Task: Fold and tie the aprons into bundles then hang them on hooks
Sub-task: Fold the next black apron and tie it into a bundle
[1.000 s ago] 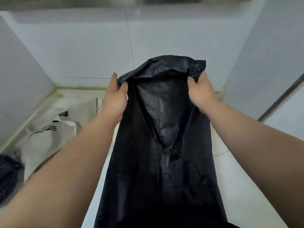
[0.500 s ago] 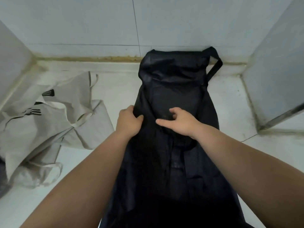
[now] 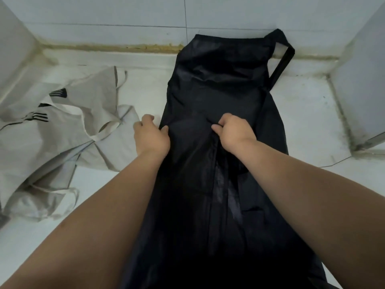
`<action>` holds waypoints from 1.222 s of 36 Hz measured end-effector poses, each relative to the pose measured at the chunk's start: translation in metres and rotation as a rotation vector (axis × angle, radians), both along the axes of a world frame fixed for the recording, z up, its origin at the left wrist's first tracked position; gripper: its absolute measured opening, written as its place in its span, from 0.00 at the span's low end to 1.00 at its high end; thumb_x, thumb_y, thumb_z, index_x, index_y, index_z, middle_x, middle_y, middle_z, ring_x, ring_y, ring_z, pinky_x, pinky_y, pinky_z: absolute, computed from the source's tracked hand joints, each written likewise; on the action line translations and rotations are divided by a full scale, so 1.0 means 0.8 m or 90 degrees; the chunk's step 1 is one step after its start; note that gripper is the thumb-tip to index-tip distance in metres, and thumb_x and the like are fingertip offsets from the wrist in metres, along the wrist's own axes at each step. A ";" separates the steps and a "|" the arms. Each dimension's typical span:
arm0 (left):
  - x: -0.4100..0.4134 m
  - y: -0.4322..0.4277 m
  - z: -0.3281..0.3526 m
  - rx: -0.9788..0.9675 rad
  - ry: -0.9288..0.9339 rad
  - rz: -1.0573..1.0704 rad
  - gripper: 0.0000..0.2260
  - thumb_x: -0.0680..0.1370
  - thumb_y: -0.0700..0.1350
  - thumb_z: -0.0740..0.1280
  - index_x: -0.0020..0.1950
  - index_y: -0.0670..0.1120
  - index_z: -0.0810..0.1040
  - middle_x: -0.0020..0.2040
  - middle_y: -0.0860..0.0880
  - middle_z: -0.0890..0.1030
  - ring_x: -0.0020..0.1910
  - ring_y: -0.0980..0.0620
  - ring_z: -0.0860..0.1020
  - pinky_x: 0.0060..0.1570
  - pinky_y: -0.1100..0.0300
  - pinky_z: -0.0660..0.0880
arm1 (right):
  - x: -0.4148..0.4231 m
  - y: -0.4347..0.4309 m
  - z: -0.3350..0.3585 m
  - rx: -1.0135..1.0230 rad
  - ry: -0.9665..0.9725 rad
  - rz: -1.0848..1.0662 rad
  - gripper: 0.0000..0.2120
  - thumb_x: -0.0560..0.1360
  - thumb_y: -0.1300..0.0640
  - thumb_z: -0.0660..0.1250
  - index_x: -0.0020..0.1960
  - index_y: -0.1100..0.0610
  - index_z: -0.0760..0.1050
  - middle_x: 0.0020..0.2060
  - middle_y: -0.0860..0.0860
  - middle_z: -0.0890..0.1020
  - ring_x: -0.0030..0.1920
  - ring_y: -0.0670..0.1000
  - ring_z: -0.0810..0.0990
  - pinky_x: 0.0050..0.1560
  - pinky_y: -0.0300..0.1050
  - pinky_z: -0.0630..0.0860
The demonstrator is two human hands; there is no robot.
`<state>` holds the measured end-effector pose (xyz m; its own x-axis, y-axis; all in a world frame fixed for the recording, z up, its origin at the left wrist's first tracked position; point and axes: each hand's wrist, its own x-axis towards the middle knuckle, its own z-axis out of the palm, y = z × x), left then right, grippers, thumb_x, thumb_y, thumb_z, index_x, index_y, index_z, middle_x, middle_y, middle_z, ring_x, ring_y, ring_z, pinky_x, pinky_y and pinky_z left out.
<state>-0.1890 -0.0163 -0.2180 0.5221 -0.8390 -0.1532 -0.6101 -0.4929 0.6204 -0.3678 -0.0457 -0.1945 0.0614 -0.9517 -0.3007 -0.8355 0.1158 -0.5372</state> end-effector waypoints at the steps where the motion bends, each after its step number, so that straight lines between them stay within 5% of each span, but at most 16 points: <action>1: -0.002 0.006 0.002 -0.012 -0.035 -0.024 0.20 0.79 0.45 0.64 0.71 0.44 0.67 0.68 0.42 0.67 0.64 0.42 0.69 0.60 0.55 0.66 | 0.000 0.001 0.002 -0.002 0.006 -0.005 0.15 0.80 0.50 0.59 0.59 0.60 0.71 0.54 0.57 0.78 0.49 0.54 0.74 0.47 0.44 0.70; 8: -0.014 0.056 0.013 -0.025 -0.147 -0.233 0.13 0.80 0.43 0.61 0.62 0.49 0.78 0.64 0.50 0.75 0.64 0.44 0.69 0.61 0.53 0.66 | -0.013 0.030 0.013 0.042 -0.044 0.038 0.36 0.78 0.45 0.63 0.77 0.56 0.47 0.70 0.58 0.65 0.66 0.58 0.69 0.61 0.47 0.69; 12: -0.015 0.094 0.019 0.008 -0.184 -0.229 0.14 0.80 0.44 0.60 0.63 0.50 0.78 0.65 0.52 0.76 0.65 0.44 0.68 0.62 0.52 0.66 | -0.013 0.069 0.021 -0.097 -0.010 0.059 0.22 0.78 0.53 0.63 0.70 0.56 0.63 0.65 0.56 0.68 0.62 0.57 0.71 0.55 0.48 0.70; 16: -0.012 0.139 0.021 0.015 -0.152 -0.155 0.14 0.80 0.43 0.60 0.63 0.50 0.79 0.65 0.50 0.76 0.65 0.44 0.69 0.63 0.51 0.66 | -0.007 0.108 0.018 -0.029 -0.026 0.114 0.09 0.78 0.52 0.62 0.53 0.56 0.74 0.51 0.53 0.79 0.49 0.52 0.75 0.44 0.41 0.68; 24: 0.014 0.221 0.018 0.033 -0.070 -0.062 0.15 0.79 0.42 0.59 0.63 0.48 0.78 0.64 0.47 0.76 0.64 0.47 0.72 0.58 0.60 0.66 | -0.005 0.186 0.026 0.063 0.008 0.185 0.12 0.78 0.49 0.61 0.45 0.58 0.71 0.36 0.47 0.74 0.43 0.50 0.74 0.41 0.43 0.70; 29: 0.021 0.262 0.028 0.065 -0.010 -0.050 0.16 0.80 0.43 0.58 0.68 0.48 0.74 0.66 0.46 0.74 0.63 0.46 0.73 0.55 0.61 0.66 | -0.003 0.227 0.028 0.091 0.023 0.156 0.16 0.78 0.46 0.61 0.48 0.60 0.75 0.43 0.52 0.78 0.45 0.53 0.77 0.47 0.46 0.76; 36: 0.048 0.339 0.037 0.119 0.017 -0.120 0.18 0.81 0.43 0.56 0.72 0.46 0.68 0.69 0.46 0.72 0.67 0.46 0.71 0.62 0.58 0.66 | 0.018 0.312 0.020 0.090 0.032 0.042 0.20 0.76 0.42 0.61 0.39 0.59 0.70 0.37 0.52 0.77 0.41 0.54 0.77 0.35 0.44 0.70; 40: 0.055 0.375 0.036 0.128 0.030 -0.162 0.19 0.82 0.44 0.56 0.72 0.45 0.68 0.68 0.47 0.74 0.67 0.46 0.71 0.61 0.59 0.65 | 0.031 0.370 0.017 0.092 0.006 -0.012 0.27 0.76 0.41 0.62 0.64 0.60 0.67 0.58 0.55 0.76 0.57 0.57 0.76 0.48 0.45 0.72; 44: 0.045 0.400 0.033 0.119 0.106 -0.154 0.17 0.81 0.45 0.58 0.69 0.44 0.71 0.65 0.46 0.76 0.60 0.45 0.76 0.62 0.54 0.71 | 0.025 0.414 0.010 0.074 0.027 -0.026 0.32 0.75 0.40 0.64 0.69 0.59 0.64 0.63 0.56 0.73 0.62 0.58 0.73 0.57 0.48 0.73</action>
